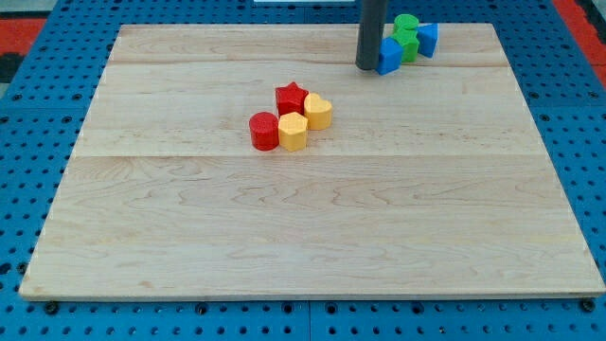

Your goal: Place both the green blocks at the top center of the board

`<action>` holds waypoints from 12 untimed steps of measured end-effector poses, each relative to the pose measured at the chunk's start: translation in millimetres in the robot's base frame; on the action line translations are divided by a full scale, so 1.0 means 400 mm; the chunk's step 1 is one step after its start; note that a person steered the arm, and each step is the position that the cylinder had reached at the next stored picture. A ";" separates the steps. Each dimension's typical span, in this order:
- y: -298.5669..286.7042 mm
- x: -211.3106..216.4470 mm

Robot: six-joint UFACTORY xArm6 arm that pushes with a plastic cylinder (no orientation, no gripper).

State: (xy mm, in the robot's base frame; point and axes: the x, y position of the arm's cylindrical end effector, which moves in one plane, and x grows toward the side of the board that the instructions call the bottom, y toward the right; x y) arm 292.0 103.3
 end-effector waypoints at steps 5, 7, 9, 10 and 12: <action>0.030 -0.232; -0.032 -0.250; -0.048 -0.234; -0.037 -0.231; 0.061 -0.032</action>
State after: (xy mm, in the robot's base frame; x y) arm 279.3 127.9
